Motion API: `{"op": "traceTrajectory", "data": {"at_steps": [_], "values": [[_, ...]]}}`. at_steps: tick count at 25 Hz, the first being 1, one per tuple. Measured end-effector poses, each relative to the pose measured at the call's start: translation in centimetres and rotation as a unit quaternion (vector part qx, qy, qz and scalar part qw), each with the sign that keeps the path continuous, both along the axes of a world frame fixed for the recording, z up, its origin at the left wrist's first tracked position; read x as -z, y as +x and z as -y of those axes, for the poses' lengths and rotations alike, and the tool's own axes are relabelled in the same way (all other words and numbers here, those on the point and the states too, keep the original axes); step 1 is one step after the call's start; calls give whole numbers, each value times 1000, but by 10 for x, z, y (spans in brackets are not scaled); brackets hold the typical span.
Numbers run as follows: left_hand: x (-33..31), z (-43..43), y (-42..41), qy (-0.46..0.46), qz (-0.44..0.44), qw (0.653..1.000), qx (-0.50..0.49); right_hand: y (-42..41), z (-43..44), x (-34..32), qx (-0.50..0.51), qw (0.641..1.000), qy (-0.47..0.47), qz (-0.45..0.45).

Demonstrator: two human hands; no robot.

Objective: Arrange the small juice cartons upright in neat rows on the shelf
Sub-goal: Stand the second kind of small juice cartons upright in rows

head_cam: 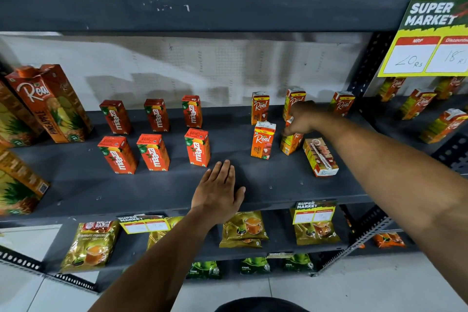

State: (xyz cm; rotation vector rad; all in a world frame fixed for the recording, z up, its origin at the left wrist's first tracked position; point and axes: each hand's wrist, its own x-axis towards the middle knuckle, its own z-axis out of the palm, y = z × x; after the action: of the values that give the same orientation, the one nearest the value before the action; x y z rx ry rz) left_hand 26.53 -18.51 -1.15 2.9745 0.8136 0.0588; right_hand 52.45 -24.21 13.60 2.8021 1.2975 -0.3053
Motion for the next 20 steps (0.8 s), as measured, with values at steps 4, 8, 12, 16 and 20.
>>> {"op": "traceTrajectory", "data": {"at_steps": [4,8,12,16,20], "values": [[1,0,1,5,-1,1000,-1,2,5,-6,5,1000,9,2],[1,0,1,4,2,1000,-1,2,5,-9,18,1000,9,-20],[0,0,0,3,2,1000,-2,-1,4,-3,30,998,34,-43],[-1,1,0,3,3,1000,-3,3,5,-3,36,996,72,-45],[-1,1,-1,4,1,1000,-1,36,31,-3,99,989,84,-76]]}}
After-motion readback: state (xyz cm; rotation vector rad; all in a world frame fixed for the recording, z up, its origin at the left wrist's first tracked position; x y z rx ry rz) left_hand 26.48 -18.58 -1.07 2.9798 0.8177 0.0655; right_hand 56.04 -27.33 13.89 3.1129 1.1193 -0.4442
